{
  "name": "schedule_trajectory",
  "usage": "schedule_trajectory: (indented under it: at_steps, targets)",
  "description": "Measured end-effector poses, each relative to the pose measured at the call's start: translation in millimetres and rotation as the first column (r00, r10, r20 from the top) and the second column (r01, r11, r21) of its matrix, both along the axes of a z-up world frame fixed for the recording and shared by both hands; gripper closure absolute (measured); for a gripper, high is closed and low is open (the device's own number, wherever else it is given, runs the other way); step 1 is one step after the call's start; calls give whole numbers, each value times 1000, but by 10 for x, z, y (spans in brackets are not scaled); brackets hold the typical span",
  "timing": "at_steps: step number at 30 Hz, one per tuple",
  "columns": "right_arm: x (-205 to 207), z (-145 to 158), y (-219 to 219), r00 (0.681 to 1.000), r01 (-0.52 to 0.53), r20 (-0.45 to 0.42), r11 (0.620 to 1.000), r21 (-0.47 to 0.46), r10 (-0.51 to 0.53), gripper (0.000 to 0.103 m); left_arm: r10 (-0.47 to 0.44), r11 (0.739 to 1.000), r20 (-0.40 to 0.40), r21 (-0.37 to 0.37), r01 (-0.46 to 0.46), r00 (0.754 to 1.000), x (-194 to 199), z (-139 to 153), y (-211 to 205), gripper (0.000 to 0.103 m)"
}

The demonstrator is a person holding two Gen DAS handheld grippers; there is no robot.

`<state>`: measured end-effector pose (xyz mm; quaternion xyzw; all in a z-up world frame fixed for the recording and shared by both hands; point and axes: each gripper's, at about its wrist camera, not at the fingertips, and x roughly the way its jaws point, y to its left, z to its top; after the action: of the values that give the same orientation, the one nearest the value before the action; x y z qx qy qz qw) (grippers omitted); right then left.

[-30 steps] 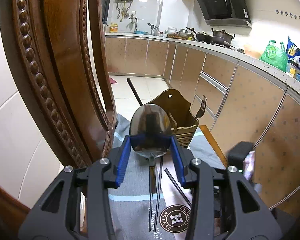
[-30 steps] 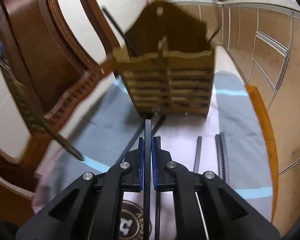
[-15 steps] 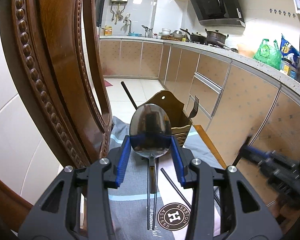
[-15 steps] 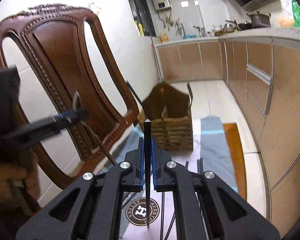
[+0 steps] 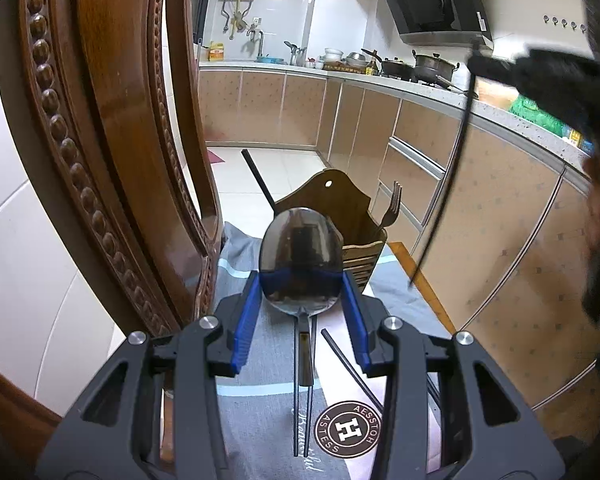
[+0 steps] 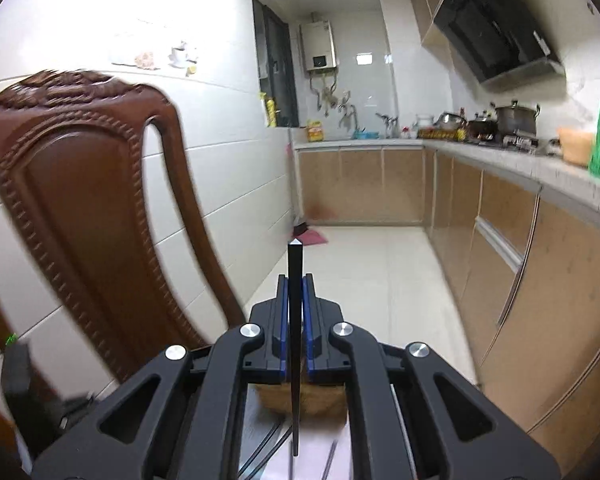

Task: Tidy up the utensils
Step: 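Drop the chopstick into the wooden holder with the right tool while the left tool carries the spoon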

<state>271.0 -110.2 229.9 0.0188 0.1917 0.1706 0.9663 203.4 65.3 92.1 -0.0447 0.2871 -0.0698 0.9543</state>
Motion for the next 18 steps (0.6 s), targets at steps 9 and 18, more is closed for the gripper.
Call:
schedule_trajectory:
  at_steps: [9,18]
  targets:
    - [586,37,140,994,96,43,995,14,-97,96,9,1000,-18,-5,-9,1000,52,-61,59,64]
    - [917,-780,170,987,126,-102,992,32,-122,93,26,999,-26,-29,-26,999,120,-99,111,64]
